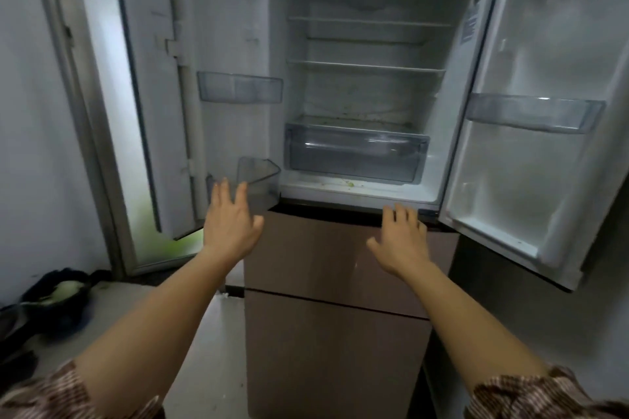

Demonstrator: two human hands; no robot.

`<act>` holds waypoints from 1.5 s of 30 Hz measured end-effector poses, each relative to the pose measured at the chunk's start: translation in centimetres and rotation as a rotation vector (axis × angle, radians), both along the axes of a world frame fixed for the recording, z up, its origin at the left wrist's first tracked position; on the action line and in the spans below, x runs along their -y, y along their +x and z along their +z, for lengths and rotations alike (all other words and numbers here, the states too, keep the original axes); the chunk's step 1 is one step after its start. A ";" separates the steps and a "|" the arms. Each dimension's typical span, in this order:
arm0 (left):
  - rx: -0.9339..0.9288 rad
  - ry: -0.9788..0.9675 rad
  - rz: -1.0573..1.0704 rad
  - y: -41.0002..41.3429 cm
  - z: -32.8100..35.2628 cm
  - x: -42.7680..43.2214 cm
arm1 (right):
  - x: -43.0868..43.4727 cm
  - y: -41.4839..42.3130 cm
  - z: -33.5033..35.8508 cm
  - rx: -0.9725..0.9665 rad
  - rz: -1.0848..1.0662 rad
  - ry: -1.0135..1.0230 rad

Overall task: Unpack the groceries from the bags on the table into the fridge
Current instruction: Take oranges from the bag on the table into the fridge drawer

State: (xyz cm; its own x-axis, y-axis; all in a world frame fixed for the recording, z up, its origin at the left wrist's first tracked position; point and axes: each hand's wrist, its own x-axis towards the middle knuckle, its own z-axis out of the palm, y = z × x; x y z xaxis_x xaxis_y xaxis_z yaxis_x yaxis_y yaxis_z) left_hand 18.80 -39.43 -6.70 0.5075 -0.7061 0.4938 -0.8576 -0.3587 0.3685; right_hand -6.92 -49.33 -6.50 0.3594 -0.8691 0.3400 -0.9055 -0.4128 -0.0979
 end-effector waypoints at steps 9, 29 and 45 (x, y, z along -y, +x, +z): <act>0.112 -0.061 0.067 9.8 -1.2 -12.3 | -10.2 20.4 0.0 0.098 0.502 -0.093; -0.268 0.165 0.722 43.7 -13.4 -53.2 | -44.6 64.8 -11.9 -0.105 1.066 0.216; -0.263 0.609 0.968 64.5 -22.7 -69.1 | -60.0 90.8 -22.3 -0.350 1.432 0.324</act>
